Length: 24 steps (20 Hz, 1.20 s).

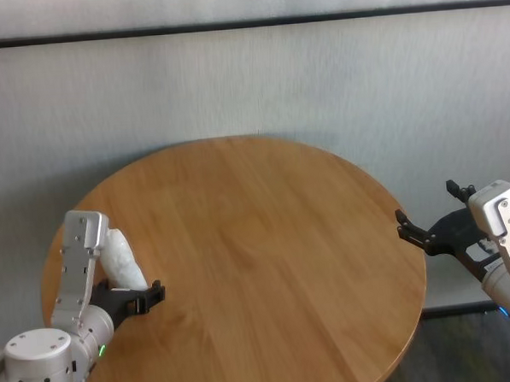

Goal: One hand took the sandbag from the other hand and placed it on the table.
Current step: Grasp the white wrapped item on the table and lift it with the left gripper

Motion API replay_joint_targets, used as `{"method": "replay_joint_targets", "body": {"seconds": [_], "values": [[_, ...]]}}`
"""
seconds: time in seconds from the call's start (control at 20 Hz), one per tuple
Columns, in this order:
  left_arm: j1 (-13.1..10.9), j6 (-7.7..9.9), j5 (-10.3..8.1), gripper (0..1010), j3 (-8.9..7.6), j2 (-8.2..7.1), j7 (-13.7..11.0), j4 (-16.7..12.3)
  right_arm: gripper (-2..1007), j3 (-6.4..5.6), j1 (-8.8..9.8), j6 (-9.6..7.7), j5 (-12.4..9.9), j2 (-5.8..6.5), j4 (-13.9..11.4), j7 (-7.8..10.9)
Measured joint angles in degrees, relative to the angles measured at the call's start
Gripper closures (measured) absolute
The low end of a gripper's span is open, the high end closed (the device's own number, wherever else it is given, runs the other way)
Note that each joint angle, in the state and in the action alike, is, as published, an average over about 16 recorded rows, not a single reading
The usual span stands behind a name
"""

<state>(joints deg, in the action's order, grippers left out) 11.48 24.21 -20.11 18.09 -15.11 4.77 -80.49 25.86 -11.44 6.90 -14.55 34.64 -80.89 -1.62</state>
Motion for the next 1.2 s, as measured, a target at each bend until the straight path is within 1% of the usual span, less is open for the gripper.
{"method": "replay_joint_targets", "body": {"seconds": [0.25,0.85,1.2], "values": [[0.00,0.06,-0.16,110,-0.04,0.02,0.07,-0.04,2,0.00,0.00,0.00,0.00,0.00,0.00,0.00],[0.00,0.16,-0.36,432,-0.11,0.08,0.15,-0.12,3,0.00,0.00,0.00,0.00,0.00,0.00,0.00],[0.00,0.19,-0.40,551,-0.14,0.09,0.16,-0.14,3,0.00,0.00,0.00,0.00,0.00,0.00,0.00]]}}
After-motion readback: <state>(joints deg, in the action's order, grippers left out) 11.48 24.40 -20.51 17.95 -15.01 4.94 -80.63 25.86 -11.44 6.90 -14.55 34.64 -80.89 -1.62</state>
